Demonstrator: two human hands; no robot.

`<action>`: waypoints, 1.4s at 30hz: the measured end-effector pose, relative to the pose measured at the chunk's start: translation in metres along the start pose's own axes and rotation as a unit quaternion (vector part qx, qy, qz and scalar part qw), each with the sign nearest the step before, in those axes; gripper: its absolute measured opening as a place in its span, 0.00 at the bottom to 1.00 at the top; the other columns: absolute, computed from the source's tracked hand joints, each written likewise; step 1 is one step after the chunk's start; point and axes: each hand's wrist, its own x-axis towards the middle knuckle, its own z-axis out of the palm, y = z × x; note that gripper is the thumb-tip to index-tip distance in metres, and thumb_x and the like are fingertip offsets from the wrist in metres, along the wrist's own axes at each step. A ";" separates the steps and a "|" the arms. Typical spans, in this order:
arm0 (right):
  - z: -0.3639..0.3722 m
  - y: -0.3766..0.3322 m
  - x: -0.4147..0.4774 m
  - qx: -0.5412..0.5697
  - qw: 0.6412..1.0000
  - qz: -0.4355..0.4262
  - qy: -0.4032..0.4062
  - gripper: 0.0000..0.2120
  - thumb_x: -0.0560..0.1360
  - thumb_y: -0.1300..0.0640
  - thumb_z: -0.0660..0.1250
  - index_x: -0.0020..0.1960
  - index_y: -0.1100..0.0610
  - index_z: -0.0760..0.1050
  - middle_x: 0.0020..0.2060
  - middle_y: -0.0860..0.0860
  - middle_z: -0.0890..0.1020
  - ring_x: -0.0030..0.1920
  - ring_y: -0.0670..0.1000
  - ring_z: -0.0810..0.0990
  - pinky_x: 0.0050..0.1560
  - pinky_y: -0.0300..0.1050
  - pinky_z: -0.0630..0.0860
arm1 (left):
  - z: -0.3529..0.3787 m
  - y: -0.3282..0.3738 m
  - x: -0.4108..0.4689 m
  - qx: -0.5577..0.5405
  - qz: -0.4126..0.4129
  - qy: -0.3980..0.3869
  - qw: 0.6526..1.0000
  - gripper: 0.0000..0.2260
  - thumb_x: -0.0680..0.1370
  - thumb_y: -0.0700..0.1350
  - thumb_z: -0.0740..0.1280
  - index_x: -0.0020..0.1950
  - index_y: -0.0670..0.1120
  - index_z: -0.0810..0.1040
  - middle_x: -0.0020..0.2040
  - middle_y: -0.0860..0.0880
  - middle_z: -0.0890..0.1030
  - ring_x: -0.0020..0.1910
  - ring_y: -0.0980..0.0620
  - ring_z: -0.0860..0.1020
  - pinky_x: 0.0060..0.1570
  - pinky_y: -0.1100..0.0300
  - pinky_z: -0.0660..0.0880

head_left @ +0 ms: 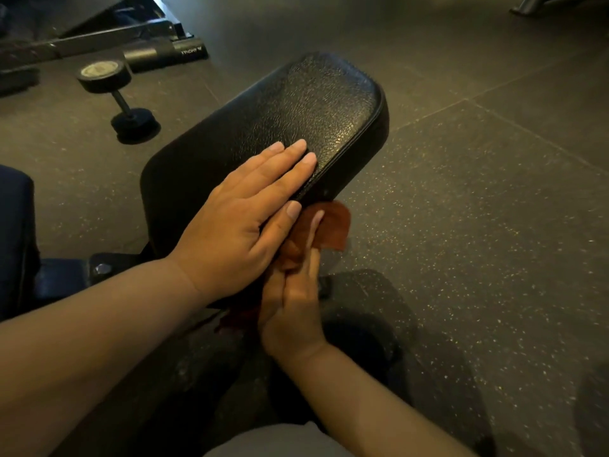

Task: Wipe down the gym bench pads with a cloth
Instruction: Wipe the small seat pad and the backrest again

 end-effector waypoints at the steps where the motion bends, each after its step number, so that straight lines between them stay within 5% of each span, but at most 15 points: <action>1: -0.002 -0.004 0.013 0.002 1.000 0.000 0.031 0.33 0.82 0.52 0.56 0.81 0.41 0.44 0.80 0.52 0.54 0.79 0.48 0.58 0.78 0.56 0.59 | 0.000 0.000 0.001 0.000 0.004 -0.002 1.000 0.22 0.85 0.48 0.56 0.80 0.49 0.61 0.81 0.52 0.58 0.80 0.53 0.53 0.78 0.44 0.54; 6: -0.016 -0.012 0.063 0.011 0.983 0.038 0.179 0.31 0.82 0.51 0.56 0.80 0.63 0.53 0.79 0.59 0.57 0.80 0.55 0.56 0.79 0.58 0.55 | 0.001 -0.003 0.001 -0.026 0.005 -0.014 1.000 0.22 0.85 0.45 0.56 0.79 0.47 0.62 0.80 0.51 0.60 0.80 0.53 0.53 0.78 0.44 0.51; 10: 0.008 0.001 0.004 -0.023 0.995 0.049 0.078 0.26 0.81 0.56 0.55 0.78 0.59 0.58 0.77 0.62 0.62 0.78 0.57 0.62 0.76 0.62 0.61 | 0.001 0.002 -0.001 0.000 0.003 -0.007 1.000 0.23 0.84 0.47 0.58 0.79 0.47 0.62 0.80 0.51 0.60 0.80 0.53 0.54 0.78 0.45 0.54; 13: 0.004 0.002 0.000 -0.031 0.999 0.032 0.028 0.29 0.82 0.56 0.53 0.81 0.60 0.49 0.80 0.60 0.53 0.80 0.54 0.56 0.78 0.55 0.59 | -0.001 0.009 0.002 0.066 0.007 0.019 0.998 0.22 0.83 0.49 0.59 0.78 0.47 0.66 0.78 0.51 0.64 0.78 0.52 0.60 0.77 0.53 0.58; 16: -0.002 -0.003 0.019 -0.030 0.998 0.009 0.048 0.29 0.83 0.52 0.50 0.79 0.65 0.53 0.79 0.66 0.51 0.81 0.58 0.50 0.79 0.54 0.53 | -0.005 0.013 0.017 0.055 0.008 0.056 0.997 0.19 0.82 0.49 0.63 0.72 0.46 0.73 0.72 0.50 0.72 0.73 0.53 0.67 0.74 0.59 0.62; 19: -0.010 -0.011 0.036 0.001 0.998 -0.010 0.062 0.31 0.81 0.48 0.50 0.81 0.59 0.52 0.80 0.65 0.49 0.81 0.60 0.47 0.80 0.58 0.48 | -0.001 0.011 0.026 -0.014 0.009 0.030 0.999 0.20 0.83 0.46 0.61 0.76 0.46 0.69 0.75 0.50 0.68 0.78 0.54 0.59 0.77 0.46 0.56; 22: -0.004 -0.007 0.031 0.045 0.992 0.008 0.120 0.29 0.82 0.42 0.52 0.79 0.53 0.61 0.78 0.64 0.58 0.79 0.61 0.56 0.77 0.64 0.55 | -0.001 0.006 0.027 -0.062 -0.001 -0.007 0.998 0.21 0.85 0.45 0.58 0.78 0.49 0.65 0.80 0.53 0.61 0.80 0.56 0.53 0.79 0.49 0.50; 24: 0.012 -0.010 0.014 0.044 0.985 0.046 0.158 0.30 0.81 0.44 0.54 0.77 0.60 0.63 0.75 0.62 0.65 0.76 0.59 0.64 0.75 0.63 0.61 | -0.003 0.005 0.027 -0.080 -0.004 -0.012 0.997 0.21 0.84 0.44 0.58 0.78 0.49 0.64 0.80 0.53 0.61 0.80 0.57 0.54 0.79 0.49 0.49; 30: 0.011 -0.018 0.015 0.038 0.993 0.003 0.113 0.29 0.81 0.55 0.54 0.79 0.46 0.49 0.79 0.50 0.56 0.79 0.44 0.58 0.77 0.40 0.58 | -0.002 0.005 0.028 -0.086 -0.007 -0.010 0.996 0.22 0.84 0.43 0.59 0.78 0.50 0.64 0.79 0.55 0.61 0.79 0.58 0.53 0.79 0.48 0.49; 37: 0.007 -0.006 -0.007 -0.001 0.997 0.013 0.074 0.29 0.81 0.49 0.55 0.81 0.52 0.55 0.74 0.57 0.67 0.73 0.52 0.69 0.72 0.59 0.67 | -0.001 0.006 0.028 -0.113 -0.013 -0.012 0.993 0.22 0.83 0.42 0.58 0.78 0.51 0.64 0.79 0.56 0.62 0.79 0.59 0.54 0.79 0.48 0.48; 40: 0.001 -0.013 0.003 -0.001 0.998 -0.006 0.059 0.30 0.82 0.49 0.54 0.80 0.39 0.48 0.78 0.50 0.60 0.78 0.46 0.61 0.77 0.49 0.61 | -0.001 0.004 0.028 -0.120 -0.014 -0.009 0.993 0.22 0.83 0.42 0.58 0.78 0.51 0.64 0.79 0.56 0.62 0.79 0.59 0.54 0.79 0.47 0.49; 42: -0.007 -0.018 0.024 -0.007 0.995 -0.033 0.090 0.28 0.82 0.51 0.55 0.79 0.44 0.48 0.78 0.46 0.58 0.77 0.40 0.58 0.76 0.40 0.59 | -0.001 0.004 0.029 -0.126 -0.014 -0.008 0.992 0.21 0.83 0.42 0.58 0.77 0.51 0.65 0.79 0.56 0.63 0.79 0.60 0.54 0.79 0.49 0.49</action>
